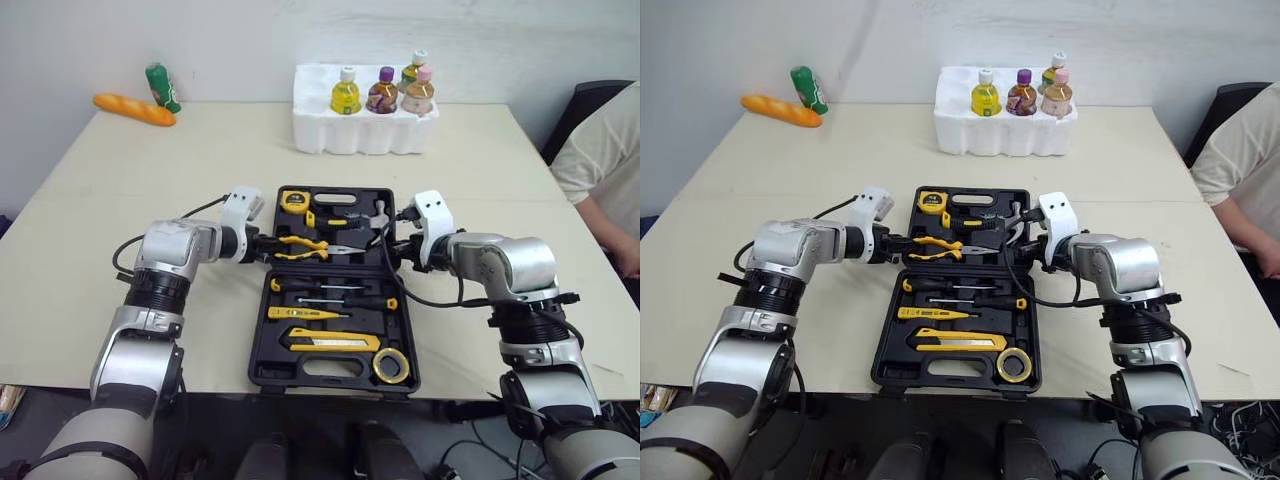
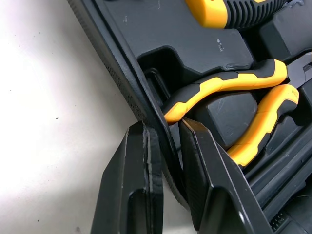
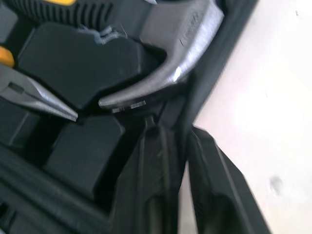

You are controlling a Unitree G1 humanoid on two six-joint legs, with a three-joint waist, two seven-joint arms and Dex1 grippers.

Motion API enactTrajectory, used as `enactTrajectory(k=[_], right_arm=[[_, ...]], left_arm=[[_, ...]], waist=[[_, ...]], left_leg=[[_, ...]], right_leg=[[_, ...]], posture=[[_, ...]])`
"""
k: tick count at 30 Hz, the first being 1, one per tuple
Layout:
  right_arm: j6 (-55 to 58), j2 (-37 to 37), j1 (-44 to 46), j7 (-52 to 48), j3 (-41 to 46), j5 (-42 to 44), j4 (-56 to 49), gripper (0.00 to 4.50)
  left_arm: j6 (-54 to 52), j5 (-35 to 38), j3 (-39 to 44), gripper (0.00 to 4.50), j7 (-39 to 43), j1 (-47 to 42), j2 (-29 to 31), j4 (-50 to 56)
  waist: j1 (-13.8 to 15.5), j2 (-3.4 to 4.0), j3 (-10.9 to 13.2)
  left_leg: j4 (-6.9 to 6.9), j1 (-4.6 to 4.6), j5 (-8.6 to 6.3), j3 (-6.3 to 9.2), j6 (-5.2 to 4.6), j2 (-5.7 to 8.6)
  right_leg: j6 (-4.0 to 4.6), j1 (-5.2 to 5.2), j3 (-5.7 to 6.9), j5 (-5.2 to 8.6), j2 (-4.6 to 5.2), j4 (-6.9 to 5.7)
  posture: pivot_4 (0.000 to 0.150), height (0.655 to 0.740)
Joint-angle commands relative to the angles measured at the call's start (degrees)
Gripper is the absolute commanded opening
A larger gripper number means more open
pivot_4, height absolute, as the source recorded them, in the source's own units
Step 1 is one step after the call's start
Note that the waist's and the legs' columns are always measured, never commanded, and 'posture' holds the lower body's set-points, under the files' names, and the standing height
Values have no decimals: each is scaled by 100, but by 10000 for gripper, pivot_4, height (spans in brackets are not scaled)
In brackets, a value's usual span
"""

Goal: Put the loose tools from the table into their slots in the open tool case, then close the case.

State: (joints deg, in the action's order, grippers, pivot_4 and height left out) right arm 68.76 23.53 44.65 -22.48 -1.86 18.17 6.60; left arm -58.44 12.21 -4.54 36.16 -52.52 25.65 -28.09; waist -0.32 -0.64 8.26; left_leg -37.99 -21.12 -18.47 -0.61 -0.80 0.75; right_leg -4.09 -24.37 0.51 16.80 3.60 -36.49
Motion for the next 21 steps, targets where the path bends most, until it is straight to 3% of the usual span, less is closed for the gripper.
enactTrajectory(k=[1,10,17,21], right_arm=[[127,-12,-102,-98,-118,21,-85,0],[-452,-96,-87,53,84,-66,-444,0],[-1894,-179,-222,-40,309,-180,-879,0],[-3086,16,-734,-329,75,-494,-1131,0]], left_arm=[[-159,-131,-343,2859,118,294,-92,-242],[120,167,135,2793,22,475,-292,728],[2031,26,670,2558,-88,462,-256,1082],[3267,-261,618,1080,-112,576,-175,919]], waist=[[-1,2,-6],[1,5,-9],[9,8,50],[14,8,52]], left_leg=[[1,0,0,1,0,0],[4,-9,-4,1,-3,0],[4,-38,10,1,21,1],[-14,-136,34,-4,51,4]], right_leg=[[0,0,0,0,0,1],[0,-3,-2,0,3,9],[0,-40,0,0,3,17],[-2,-141,1,-2,-5,-26]], posture=[[1500,7367],[1500,7367],[1500,7367],[1500,7367]])
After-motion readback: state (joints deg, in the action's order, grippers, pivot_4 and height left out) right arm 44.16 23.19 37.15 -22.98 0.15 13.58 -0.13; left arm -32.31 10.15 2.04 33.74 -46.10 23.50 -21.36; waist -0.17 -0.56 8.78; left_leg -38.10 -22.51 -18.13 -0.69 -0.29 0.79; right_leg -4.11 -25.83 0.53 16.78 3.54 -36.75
